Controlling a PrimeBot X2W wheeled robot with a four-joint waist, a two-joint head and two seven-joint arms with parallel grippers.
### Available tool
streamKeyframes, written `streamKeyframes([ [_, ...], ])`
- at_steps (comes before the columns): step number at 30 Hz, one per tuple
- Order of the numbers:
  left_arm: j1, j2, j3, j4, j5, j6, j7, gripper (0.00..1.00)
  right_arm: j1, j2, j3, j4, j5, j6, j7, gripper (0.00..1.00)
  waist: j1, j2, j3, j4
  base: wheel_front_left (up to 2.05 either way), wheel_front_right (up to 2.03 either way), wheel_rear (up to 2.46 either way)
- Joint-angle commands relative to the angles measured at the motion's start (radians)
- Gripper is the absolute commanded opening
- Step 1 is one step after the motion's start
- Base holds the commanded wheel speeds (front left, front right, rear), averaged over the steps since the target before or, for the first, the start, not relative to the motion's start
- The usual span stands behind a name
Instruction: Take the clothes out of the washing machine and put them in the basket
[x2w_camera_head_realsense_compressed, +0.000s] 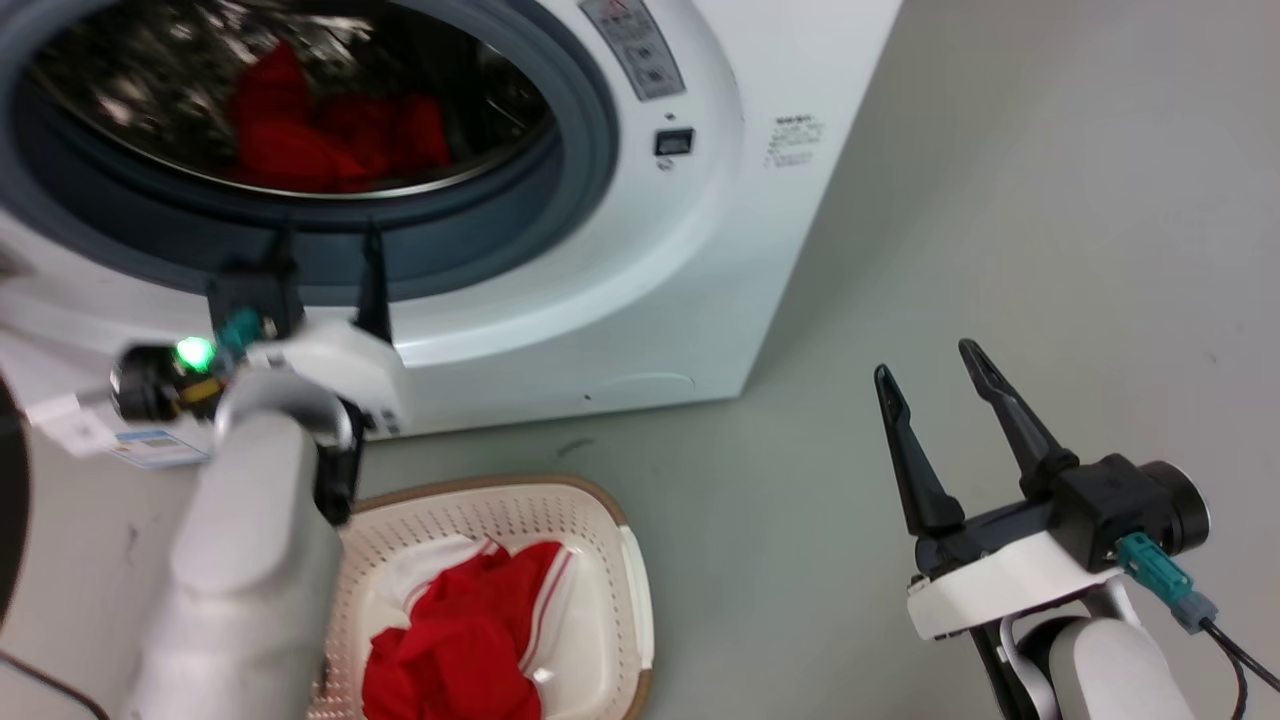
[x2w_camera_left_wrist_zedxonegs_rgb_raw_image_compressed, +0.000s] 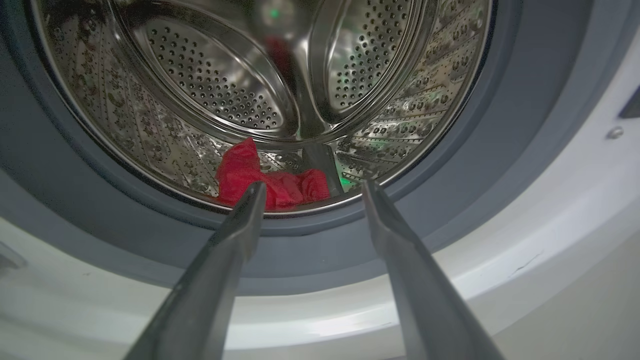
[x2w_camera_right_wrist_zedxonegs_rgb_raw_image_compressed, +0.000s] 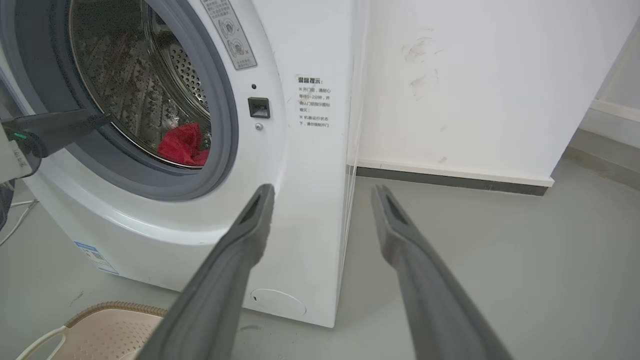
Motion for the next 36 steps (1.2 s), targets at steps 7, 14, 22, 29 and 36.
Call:
streamKeyframes([
  [7,-0.255,0.11,-0.032,0.176,0.054,-0.022,0.097,1.0,-0.069,0.001,0.028,0.037,0.047,-0.001,-0.05,1.0,0.0001,-0.0001,0.15,-0.1,0.0,0.0,0.0],
  [14,-0.465,0.196,-0.062,0.308,0.092,-0.042,0.231,1.0,-0.131,0.001,0.064,0.081,0.093,-0.001,-0.085,1.0,0.0001,-0.0001,0.24,-0.16,0.0,0.0,0.0],
  [22,-0.633,0.288,-0.1,0.424,0.128,-0.07,0.409,1.0,-0.179,0.001,0.1,0.114,0.144,-0.001,-0.099,1.0,0.0001,-0.0001,0.312,-0.223,0.0,0.0,0.0],
  [29,-0.762,0.374,-0.132,0.498,0.158,-0.086,0.589,1.0,-0.196,0.001,0.12,0.1,0.189,-0.001,-0.099,1.0,0.0001,-0.0001,0.365,-0.276,0.0,0.0,0.0],
  [36,-0.85,0.43,-0.161,0.524,0.178,-0.092,0.764,1.0,-0.19,0.001,0.131,0.089,0.208,-0.001,-0.099,1.0,0.0001,-0.0001,0.4,-0.308,0.0,0.0,0.0],
])
